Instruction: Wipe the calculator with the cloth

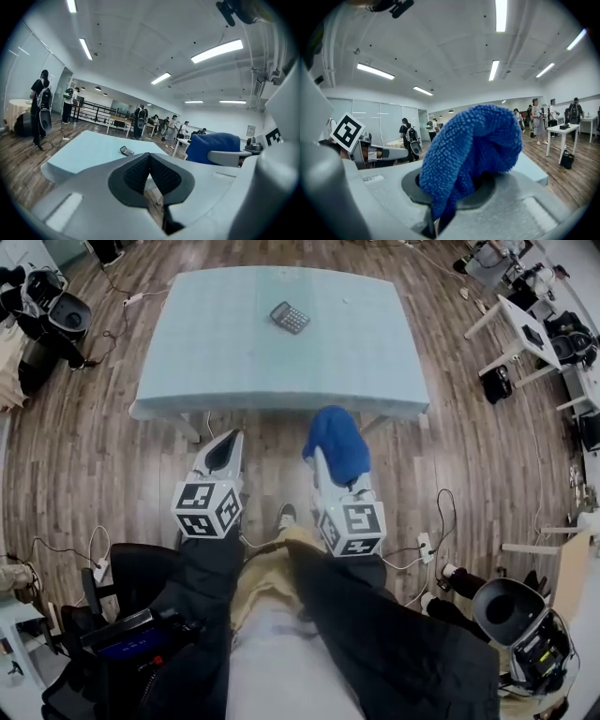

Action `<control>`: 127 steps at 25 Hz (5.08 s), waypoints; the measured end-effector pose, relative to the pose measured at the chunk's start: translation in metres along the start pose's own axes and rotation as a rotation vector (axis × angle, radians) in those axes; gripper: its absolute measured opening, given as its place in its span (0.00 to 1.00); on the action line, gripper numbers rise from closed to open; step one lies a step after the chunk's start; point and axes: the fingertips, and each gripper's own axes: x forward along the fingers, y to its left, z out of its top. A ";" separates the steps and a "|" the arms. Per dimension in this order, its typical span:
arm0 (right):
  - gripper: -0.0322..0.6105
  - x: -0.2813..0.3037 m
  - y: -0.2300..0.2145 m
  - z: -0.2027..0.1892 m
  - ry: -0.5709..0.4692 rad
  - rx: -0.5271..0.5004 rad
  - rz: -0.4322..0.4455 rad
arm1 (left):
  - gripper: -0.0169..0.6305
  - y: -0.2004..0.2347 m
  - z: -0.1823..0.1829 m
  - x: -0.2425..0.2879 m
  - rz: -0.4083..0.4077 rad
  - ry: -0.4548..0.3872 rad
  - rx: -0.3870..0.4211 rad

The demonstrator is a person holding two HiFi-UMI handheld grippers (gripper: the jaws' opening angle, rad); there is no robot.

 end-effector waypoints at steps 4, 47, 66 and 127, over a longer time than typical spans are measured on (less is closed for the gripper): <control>0.15 0.027 -0.036 0.007 0.000 0.021 -0.002 | 0.02 -0.004 0.006 0.043 0.004 0.021 0.009; 0.15 0.257 -0.148 0.048 0.085 0.021 -0.090 | 0.02 0.092 0.080 0.303 -0.070 0.060 -0.041; 0.15 0.376 -0.157 0.026 0.256 0.041 0.039 | 0.02 0.146 0.064 0.392 -0.014 0.219 -0.063; 0.15 0.628 -0.225 -0.138 0.689 -0.434 0.185 | 0.02 0.237 -0.076 0.491 0.172 0.586 -0.284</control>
